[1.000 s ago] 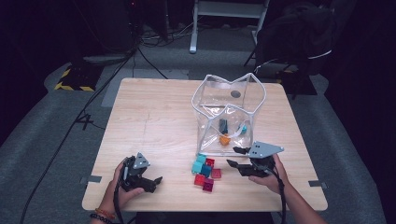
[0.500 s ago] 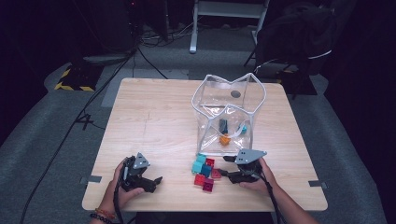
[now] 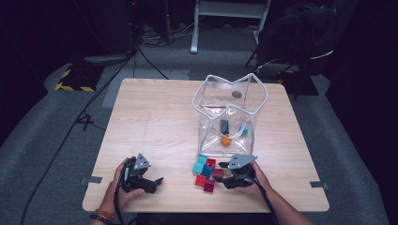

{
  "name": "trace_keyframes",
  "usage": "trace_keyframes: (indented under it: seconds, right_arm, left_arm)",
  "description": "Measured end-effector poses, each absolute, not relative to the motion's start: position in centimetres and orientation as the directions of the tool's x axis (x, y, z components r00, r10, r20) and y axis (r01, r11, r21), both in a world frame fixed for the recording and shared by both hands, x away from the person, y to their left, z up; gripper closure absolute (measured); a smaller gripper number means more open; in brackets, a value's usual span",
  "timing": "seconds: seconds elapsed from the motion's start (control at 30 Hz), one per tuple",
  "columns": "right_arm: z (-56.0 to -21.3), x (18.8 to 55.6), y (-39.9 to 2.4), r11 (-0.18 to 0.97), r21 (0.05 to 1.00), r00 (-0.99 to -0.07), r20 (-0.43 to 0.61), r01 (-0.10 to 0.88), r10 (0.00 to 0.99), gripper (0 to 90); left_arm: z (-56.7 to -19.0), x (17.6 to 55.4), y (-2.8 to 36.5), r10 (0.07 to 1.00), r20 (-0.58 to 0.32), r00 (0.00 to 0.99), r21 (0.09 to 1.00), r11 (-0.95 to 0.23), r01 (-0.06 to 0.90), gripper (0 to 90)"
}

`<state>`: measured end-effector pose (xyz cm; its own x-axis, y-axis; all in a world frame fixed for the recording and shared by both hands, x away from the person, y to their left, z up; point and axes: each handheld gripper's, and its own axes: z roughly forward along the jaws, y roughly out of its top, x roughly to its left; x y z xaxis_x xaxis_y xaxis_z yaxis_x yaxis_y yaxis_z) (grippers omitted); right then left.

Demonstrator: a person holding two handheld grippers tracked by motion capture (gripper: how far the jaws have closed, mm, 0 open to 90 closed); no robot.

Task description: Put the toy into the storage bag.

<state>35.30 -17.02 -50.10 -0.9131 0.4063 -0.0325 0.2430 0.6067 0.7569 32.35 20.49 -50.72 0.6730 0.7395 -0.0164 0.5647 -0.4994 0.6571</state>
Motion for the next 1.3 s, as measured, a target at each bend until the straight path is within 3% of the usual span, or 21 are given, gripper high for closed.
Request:
trace_keyframes:
  seconds: [0.17,0.33,0.6,1.3]
  right_arm:
    - [-50.4,35.5,-16.8,0.606,0.753,-0.911,-0.022,0.255,0.411,42.4]
    - [-50.4,35.4,-17.0,0.602,0.759,-0.916,-0.019,0.248,0.401,59.1]
    - [-49.8,35.1,-17.9,0.604,0.763,-0.916,-0.038,0.231,0.399,59.3]
    - [-45.4,35.8,-24.3,0.467,0.852,-0.841,-0.060,0.238,0.538,59.4]
  left_arm:
    - [-50.7,32.3,20.5,0.740,-0.015,0.672,0.657,-0.499,0.565,0.2]
    - [-50.7,32.4,20.5,0.739,-0.015,0.674,0.657,-0.500,0.564,0.1]
    - [-50.7,32.4,20.5,0.739,-0.015,0.673,0.657,-0.500,0.564,0.1]
    - [-50.7,32.4,20.5,0.739,-0.016,0.673,0.657,-0.500,0.564,0.1]
